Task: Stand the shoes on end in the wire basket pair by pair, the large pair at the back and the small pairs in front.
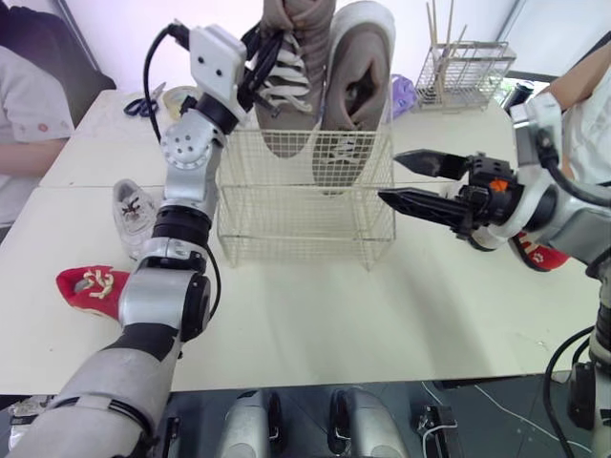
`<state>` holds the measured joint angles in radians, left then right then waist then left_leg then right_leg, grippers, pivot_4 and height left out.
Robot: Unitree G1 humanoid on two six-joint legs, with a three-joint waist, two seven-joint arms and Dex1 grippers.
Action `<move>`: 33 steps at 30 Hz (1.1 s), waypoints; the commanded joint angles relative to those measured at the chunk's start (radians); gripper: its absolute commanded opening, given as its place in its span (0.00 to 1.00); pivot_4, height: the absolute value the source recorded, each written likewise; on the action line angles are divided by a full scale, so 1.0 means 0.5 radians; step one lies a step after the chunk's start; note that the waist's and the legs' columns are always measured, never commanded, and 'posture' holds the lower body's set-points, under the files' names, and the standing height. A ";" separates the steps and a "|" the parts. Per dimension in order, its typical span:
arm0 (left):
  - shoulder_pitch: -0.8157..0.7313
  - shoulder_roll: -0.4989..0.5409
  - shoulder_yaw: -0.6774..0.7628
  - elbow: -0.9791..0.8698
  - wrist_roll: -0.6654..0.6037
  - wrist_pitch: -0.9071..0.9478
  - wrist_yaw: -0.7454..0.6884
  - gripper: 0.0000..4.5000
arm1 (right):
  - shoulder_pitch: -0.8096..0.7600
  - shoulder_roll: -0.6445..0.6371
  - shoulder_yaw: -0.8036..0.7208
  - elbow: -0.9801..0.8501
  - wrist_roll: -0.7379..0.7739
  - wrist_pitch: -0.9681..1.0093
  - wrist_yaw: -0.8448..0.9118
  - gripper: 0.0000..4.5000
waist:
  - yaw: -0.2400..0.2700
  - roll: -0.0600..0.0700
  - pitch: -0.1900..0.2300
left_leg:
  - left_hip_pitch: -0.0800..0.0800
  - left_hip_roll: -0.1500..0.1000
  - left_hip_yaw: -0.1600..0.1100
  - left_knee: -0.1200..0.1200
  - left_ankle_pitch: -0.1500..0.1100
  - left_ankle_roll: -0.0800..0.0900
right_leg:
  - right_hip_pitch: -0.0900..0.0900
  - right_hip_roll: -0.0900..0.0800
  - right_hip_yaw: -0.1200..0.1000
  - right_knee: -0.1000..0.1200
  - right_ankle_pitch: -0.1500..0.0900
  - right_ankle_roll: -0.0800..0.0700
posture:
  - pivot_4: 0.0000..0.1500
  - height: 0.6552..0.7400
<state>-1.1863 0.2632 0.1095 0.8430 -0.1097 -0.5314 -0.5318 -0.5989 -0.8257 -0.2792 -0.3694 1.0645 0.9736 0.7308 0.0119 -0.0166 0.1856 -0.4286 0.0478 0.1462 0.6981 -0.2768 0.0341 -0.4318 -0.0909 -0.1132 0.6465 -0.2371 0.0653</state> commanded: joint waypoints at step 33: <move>1.483 0.776 0.724 -2.908 -1.996 2.966 0.376 1.00 | -0.280 -0.037 -0.001 0.484 -0.409 -0.386 0.089 1.00 | -0.006 0.004 0.000 | 0.004 0.000 -0.002 -0.001 0.001 -0.003 | 0.002 -0.002 0.003 0.002 -0.001 0.001 | 1.00 1.00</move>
<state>-0.4638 0.6439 0.4628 -0.5363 -1.0103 0.9063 -0.3713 -0.7207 -0.8218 -0.2575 -0.1409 0.8961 0.8229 0.7574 0.0090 -0.0148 0.1858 -0.4267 0.0476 0.1448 0.6975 -0.2761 0.0324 -0.4304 -0.0920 -0.1116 0.6473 -0.2379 0.0660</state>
